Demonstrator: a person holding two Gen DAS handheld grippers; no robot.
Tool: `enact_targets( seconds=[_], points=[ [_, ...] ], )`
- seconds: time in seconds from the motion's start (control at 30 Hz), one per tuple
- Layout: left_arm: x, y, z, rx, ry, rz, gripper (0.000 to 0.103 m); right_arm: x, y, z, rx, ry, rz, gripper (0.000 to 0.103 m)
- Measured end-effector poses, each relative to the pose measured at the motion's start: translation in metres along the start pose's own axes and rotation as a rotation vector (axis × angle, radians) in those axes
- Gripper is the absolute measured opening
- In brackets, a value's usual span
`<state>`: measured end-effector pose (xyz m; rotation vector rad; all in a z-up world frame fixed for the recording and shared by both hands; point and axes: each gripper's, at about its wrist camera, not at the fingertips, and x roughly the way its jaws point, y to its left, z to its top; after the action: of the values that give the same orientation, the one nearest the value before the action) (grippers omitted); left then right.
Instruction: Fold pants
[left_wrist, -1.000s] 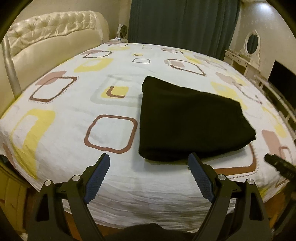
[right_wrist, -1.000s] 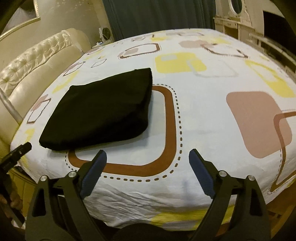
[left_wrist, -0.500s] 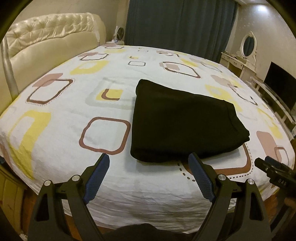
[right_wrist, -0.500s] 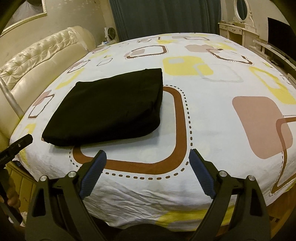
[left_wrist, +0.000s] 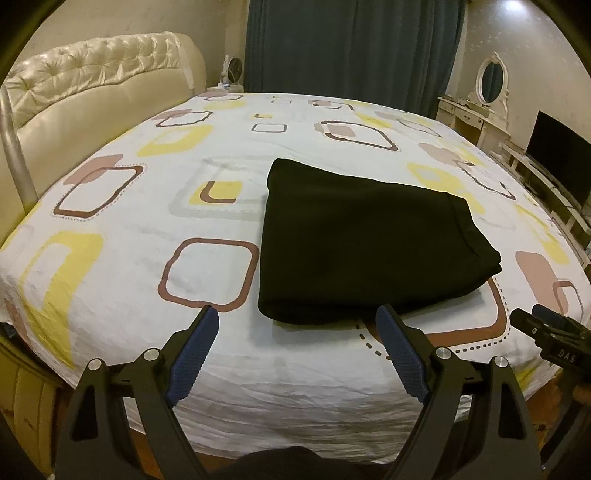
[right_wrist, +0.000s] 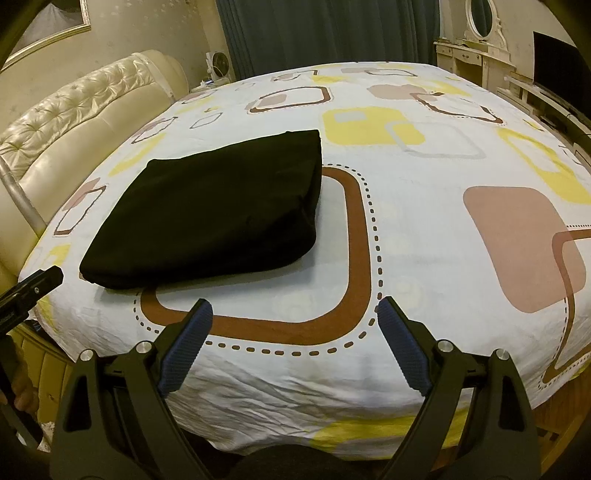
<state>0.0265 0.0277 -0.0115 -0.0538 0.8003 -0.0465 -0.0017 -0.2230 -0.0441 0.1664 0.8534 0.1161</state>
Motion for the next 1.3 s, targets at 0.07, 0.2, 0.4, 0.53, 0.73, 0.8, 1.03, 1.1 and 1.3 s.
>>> enact_targets(
  seconds=[0.07,0.2,0.4,0.53,0.73,0.8,1.03,1.1,1.3],
  points=[
    [0.0001,0.0002,-0.0004,0.001,-0.002,0.007,0.086,0.0006,-0.0010,0.0002,0.000,-0.001,-0.002,0.091],
    [-0.0006,-0.0018,-0.0010,0.009,-0.004,0.007,0.086,0.0012,-0.0023,0.0003,0.000,-0.001,-0.004,0.091],
    [-0.0002,-0.0023,-0.0015,0.009,-0.001,0.005,0.086,0.0021,-0.0047,0.0008,0.001,0.002,-0.003,0.091],
    [-0.0005,-0.0023,-0.0016,0.009,-0.003,0.004,0.086,0.0028,-0.0046,0.0003,-0.001,0.005,-0.003,0.091],
    [-0.0007,-0.0027,-0.0008,0.011,-0.010,0.001,0.086,0.0030,-0.0036,-0.0009,-0.002,0.010,-0.002,0.091],
    [-0.0008,-0.0032,-0.0004,0.012,-0.010,0.001,0.086,0.0037,-0.0036,-0.0013,-0.002,0.013,-0.001,0.091],
    [-0.0017,-0.0050,0.0013,0.017,-0.013,0.001,0.086,0.0062,-0.0018,-0.0029,-0.009,0.024,0.002,0.091],
    [-0.0016,-0.0060,0.0014,0.023,-0.016,0.007,0.086,0.0065,-0.0010,-0.0036,-0.010,0.025,0.002,0.091],
    [-0.0015,-0.0086,0.0009,0.032,-0.015,0.009,0.086,0.0072,-0.0001,-0.0041,-0.009,0.029,0.003,0.091]
  ],
)
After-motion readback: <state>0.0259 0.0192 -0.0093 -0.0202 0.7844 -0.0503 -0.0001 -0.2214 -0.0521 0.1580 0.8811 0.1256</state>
